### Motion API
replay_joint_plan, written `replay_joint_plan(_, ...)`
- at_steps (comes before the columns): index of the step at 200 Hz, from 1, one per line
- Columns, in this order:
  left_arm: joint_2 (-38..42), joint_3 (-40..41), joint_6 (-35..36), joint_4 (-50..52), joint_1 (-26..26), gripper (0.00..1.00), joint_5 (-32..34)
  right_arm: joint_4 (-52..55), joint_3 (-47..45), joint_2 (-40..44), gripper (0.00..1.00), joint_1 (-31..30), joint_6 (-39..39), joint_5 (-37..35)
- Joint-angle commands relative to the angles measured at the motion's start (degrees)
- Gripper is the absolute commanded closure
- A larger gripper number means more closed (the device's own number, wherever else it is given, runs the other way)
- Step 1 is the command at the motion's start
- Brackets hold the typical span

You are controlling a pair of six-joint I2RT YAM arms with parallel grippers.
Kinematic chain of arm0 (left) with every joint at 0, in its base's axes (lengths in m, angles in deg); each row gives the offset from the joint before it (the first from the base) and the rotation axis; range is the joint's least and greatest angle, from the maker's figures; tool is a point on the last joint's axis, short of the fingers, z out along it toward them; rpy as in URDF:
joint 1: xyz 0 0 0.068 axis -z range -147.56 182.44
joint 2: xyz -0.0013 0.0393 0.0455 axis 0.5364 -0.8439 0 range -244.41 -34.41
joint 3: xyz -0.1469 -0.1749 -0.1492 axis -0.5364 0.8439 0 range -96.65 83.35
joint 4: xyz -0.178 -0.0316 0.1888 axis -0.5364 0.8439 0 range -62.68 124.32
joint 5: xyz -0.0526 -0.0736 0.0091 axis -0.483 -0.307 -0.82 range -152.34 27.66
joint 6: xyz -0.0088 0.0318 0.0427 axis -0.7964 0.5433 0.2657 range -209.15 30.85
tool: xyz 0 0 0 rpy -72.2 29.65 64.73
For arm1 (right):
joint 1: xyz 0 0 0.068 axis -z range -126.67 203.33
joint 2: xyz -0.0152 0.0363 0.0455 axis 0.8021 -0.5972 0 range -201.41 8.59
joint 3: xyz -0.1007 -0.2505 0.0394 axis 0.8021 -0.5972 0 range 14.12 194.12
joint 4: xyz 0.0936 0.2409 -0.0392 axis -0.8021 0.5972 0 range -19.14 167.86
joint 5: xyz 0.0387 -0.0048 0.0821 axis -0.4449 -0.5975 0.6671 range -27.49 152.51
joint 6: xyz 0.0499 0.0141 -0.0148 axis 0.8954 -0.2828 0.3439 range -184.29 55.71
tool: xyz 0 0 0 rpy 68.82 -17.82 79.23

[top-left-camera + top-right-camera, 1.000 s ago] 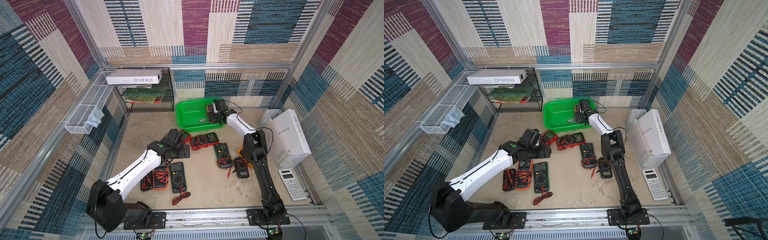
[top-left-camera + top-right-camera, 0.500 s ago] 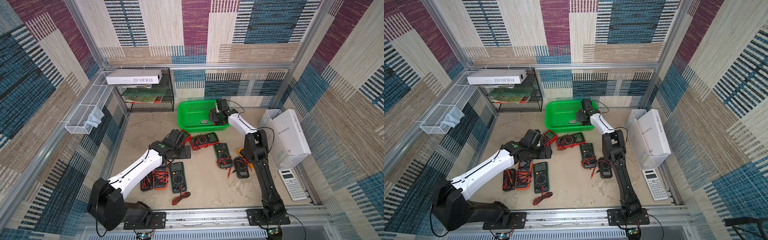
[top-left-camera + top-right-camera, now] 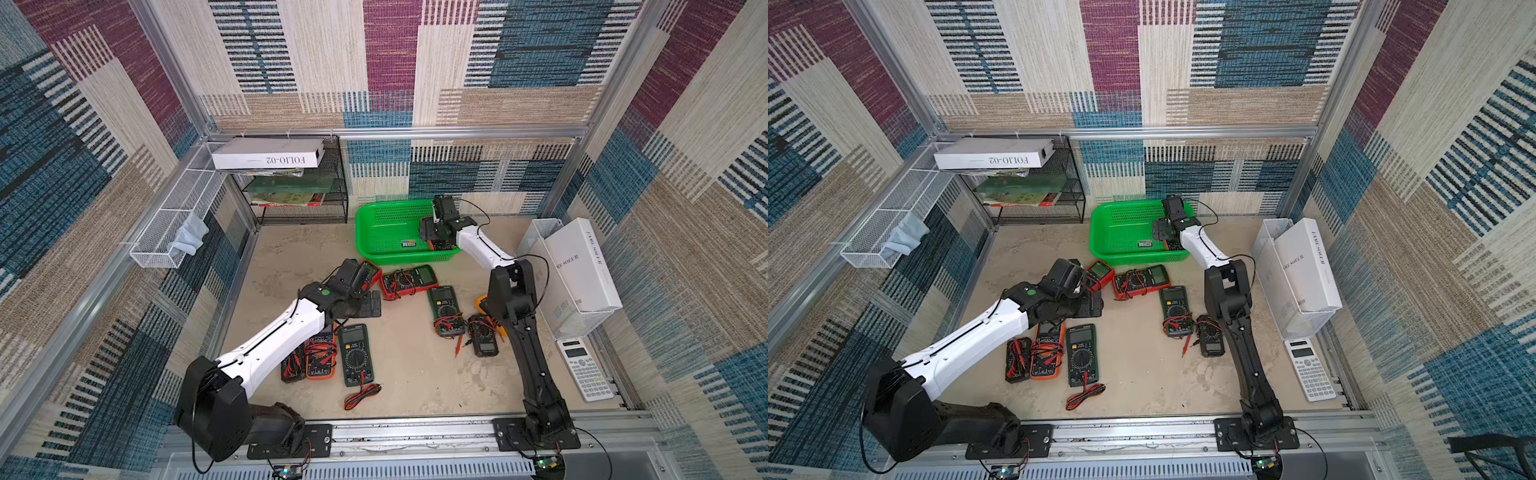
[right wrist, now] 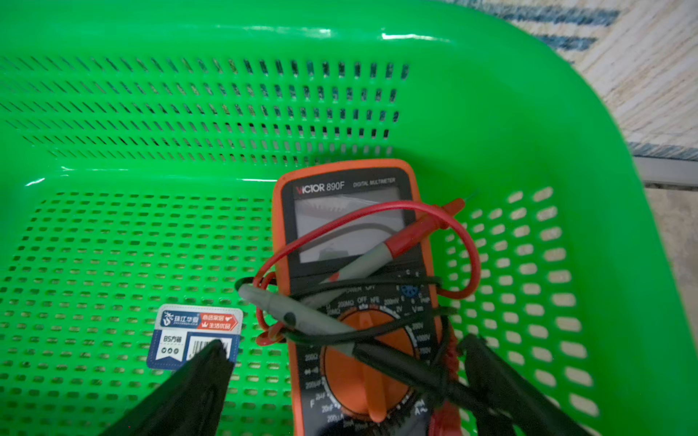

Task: Put the multimeter into the basket
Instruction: Place the multimeter in the basket, then pick up the multimeter from the center of the board.

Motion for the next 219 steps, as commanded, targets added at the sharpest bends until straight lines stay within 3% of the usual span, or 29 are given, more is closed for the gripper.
replay_joint_plan(1,0.19,-0.92,2.12,1.54,0.0,0.0,2.79,-0.17,-0.42,5.57,0.0,-0.82,0.08,1.0)
replay_joint_plan(58,0.18,-0.24,3.55,1.85,0.0,0.0,4.49,-3.23,-12.28,17.64,0.01,-3.63,1.1,0.89)
replay_joint_plan(149,0.41,2.69,1.75,0.73,0.0,0.0,2.56,-14.43,-47.2,41.03,0.0,-8.38,5.92,0.79)
replay_joint_plan(219,1.85,5.89,0.25,0.07,0.08,0.0,-0.64,-17.9,-70.56,53.16,0.0,-10.71,8.18,-0.52)
